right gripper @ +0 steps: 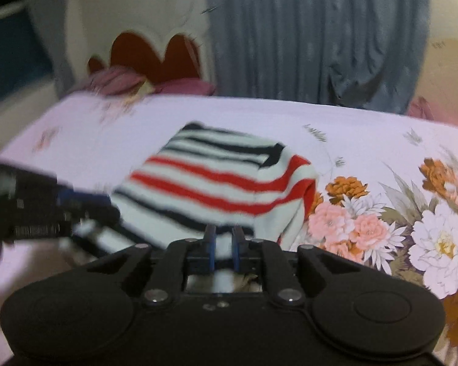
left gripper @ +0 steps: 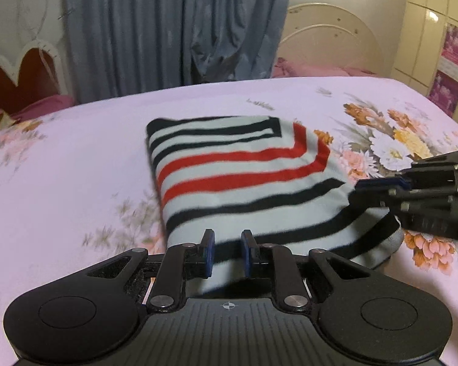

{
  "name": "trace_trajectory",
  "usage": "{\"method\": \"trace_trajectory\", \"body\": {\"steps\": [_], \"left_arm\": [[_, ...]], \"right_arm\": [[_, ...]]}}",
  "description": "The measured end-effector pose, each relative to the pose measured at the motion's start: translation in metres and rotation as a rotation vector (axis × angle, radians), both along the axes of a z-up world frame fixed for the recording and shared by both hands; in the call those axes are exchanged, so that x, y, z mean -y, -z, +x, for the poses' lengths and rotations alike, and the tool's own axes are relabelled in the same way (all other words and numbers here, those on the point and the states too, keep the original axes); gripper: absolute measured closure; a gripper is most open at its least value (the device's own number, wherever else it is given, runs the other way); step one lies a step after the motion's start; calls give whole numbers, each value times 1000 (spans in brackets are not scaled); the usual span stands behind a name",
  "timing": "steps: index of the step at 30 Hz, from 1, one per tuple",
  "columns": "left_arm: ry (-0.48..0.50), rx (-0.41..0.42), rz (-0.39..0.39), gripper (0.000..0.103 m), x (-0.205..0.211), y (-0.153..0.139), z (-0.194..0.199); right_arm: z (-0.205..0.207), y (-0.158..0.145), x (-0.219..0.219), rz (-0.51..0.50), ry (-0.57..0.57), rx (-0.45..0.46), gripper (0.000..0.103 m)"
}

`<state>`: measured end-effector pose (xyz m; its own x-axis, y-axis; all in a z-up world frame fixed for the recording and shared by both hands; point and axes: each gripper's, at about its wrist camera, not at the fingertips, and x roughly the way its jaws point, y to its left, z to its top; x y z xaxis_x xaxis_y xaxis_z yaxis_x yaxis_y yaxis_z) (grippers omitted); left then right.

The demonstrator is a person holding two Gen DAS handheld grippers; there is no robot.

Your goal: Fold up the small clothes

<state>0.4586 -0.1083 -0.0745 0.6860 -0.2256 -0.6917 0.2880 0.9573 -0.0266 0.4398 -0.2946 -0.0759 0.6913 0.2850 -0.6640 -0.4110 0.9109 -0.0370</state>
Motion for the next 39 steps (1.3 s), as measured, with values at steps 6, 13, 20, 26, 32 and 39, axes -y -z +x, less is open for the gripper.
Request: {"method": "trace_trajectory", "body": {"steps": [6, 13, 20, 26, 32, 39], "left_arm": [[-1, -97, -30, 87, -3, 22, -2], [4, -86, 31, 87, 6, 37, -11], [-44, 7, 32, 86, 2, 12, -34], [-75, -46, 54, 86, 4, 37, -29], [-74, -13, 64, 84, 3, 19, -31], [-179, 88, -13, 2, -22, -1, -2]], "right_arm": [[-5, 14, -9, -174, -40, -18, 89], [-9, 34, -12, -230, -52, 18, 89], [-30, 1, -2, -112, -14, 49, 53], [-21, 39, 0, -115, 9, -90, 65], [-9, 28, 22, 54, 84, -170, 63], [25, 12, 67, 297, 233, -131, 57]]}}
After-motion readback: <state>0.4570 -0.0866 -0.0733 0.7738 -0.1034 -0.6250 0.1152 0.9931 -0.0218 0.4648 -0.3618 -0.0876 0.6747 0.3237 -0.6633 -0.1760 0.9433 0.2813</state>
